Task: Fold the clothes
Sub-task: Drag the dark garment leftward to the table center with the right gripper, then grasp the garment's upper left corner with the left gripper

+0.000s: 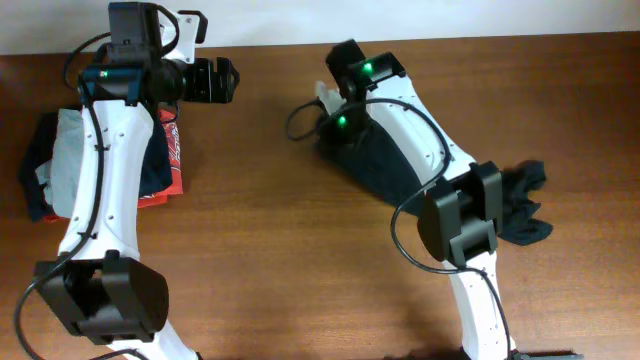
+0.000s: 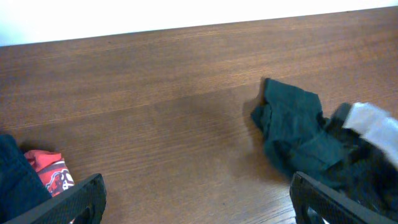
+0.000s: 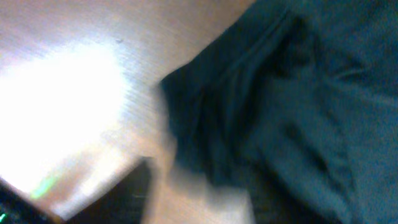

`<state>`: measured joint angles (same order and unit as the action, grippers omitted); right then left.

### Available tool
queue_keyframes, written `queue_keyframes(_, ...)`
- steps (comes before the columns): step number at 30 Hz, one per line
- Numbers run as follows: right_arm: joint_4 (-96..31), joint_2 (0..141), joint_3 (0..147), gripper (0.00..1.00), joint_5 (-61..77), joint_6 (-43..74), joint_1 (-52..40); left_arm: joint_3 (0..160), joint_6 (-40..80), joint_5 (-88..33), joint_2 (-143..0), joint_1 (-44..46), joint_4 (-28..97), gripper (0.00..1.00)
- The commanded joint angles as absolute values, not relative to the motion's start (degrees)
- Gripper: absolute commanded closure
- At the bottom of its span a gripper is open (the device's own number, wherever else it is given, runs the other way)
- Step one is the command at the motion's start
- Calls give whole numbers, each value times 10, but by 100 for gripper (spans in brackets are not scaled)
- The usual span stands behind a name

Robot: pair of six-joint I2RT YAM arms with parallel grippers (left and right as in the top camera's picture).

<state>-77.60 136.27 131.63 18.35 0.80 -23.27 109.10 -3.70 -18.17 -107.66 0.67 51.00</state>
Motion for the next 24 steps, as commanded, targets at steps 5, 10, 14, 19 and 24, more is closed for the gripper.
queue_keyframes(5,-927,1361,1533,1,189,2,-151,1100,-48,-182,-1083,5,512,6)
queue_keyframes(10,-973,1338,1612,1,194,24,-80,1110,-48,-206,-1082,10,513,6)
queue_keyframes(14,-973,1277,1612,1,195,35,-24,1156,-48,-208,-1081,27,540,6)
queue_keyframes(19,-973,1173,1601,9,169,44,25,1211,-48,-208,-1081,65,582,5)
queue_keyframes(24,-973,1047,1494,11,41,70,30,1211,-48,-208,-1088,116,597,5)
